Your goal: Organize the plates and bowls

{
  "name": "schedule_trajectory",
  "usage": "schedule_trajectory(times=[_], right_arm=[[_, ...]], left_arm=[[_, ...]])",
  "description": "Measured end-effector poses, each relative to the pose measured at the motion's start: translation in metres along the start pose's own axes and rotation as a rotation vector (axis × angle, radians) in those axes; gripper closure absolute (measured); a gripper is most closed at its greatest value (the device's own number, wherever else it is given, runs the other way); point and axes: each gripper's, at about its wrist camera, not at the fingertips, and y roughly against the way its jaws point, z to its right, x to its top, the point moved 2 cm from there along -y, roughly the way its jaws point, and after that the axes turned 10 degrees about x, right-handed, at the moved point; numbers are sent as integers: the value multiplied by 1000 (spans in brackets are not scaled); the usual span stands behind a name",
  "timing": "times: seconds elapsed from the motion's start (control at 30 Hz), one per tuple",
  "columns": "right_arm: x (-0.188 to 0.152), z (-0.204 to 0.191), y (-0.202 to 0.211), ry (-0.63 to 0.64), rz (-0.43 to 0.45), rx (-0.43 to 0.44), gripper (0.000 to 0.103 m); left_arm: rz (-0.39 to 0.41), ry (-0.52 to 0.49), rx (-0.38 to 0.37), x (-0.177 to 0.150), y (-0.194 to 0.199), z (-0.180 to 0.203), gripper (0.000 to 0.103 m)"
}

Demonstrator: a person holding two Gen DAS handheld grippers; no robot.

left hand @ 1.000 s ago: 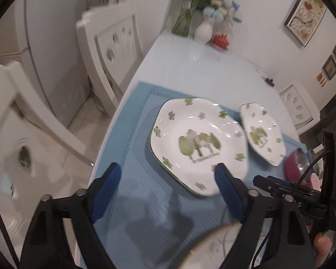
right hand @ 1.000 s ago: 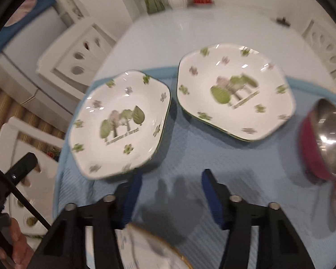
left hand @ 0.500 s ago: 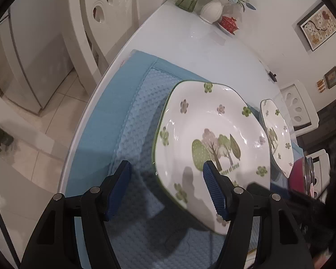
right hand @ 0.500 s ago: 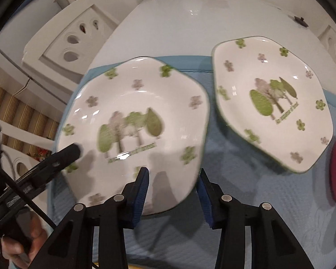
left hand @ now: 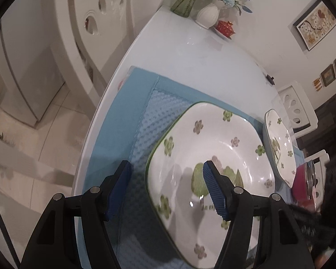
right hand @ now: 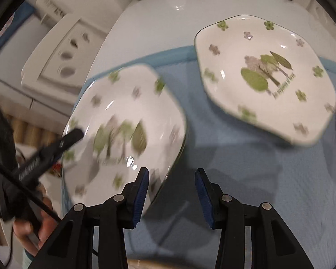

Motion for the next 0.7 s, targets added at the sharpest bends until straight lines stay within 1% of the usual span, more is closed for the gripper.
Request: schedule_trajectory(times=[0.07,0.13,0.17,0.23,0.27,0.3,0.37,0.43,0.5,0.57,0.6,0.7], right_arm=[[10,1,-7,26,1,14,62],[17,-4,-13,68,17,19,65],[18,-7,-15,90,25,10,71],[18,-17,-19,152,39,-42,71],[16,-19,-15,167,50,-51,71],[14,-19,-14,180,52,-49,71],[11,-16,-11,202,48,-37,71],[3,-17,-3,256,51,-41,71],[0,-22,2,305,51,-47,71],[-1,-27,4,328,46,-44,72],[-4,-30,10,346,56,-40,72],[-3,-38,11,368,75,-63,72]], left_arm=[[4,-6,-19,2,-4,2,40],[12,-22,-20,2,-8,6,58],[21,-39,-7,1,-9,9,62],[42,-56,29,-1,-8,12,63],[50,-53,34,-1,-7,12,65],[53,-46,33,-2,-6,11,69],[56,-46,15,-4,-2,9,69],[61,-59,21,-7,2,9,69],[57,-58,17,-11,6,9,69],[65,-54,3,-15,13,10,69],[71,-58,8,-17,16,11,69],[90,-83,18,-25,25,15,69]])
